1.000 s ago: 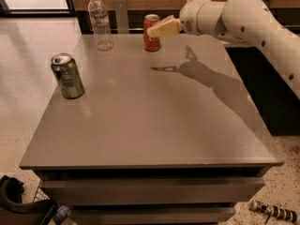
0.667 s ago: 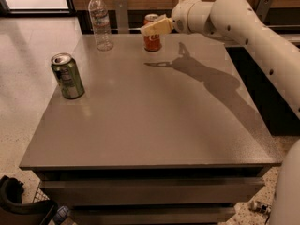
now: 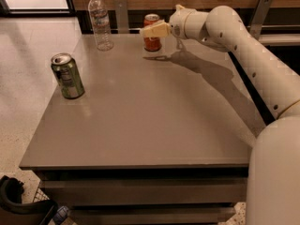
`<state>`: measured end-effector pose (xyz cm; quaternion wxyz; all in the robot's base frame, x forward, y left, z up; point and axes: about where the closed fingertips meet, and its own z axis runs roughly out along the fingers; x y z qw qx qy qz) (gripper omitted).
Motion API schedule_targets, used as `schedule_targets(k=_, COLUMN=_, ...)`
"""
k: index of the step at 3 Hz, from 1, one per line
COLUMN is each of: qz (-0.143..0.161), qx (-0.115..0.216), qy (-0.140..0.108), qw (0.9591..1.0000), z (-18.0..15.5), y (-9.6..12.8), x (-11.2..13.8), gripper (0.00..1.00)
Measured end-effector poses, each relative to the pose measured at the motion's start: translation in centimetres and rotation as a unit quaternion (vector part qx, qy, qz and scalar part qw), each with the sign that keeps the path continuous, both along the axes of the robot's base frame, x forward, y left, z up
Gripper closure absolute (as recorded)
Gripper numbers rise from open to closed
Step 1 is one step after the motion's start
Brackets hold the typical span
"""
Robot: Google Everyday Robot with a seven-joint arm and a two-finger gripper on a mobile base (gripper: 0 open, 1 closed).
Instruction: Move coke can near green can
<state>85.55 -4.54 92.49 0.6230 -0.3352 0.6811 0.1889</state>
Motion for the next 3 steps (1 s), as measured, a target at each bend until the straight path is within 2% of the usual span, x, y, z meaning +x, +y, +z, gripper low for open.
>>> schedule_targets(k=1, qz=0.026, qx=0.03, qy=0.022, qw=0.999, z=-1.6, y=1.0, x=0.2, gripper=0.0)
schedule_targets(k=2, qz=0.05, qx=0.056, qy=0.037, qw=0.9965, z=-2.7, y=2.4, x=-0.3, gripper=0.13)
schedule_targets(k=3, qz=0.051, qx=0.054, qy=0.036, qw=0.9966, z=-2.7, y=2.6, x=-0.3, gripper=0.36)
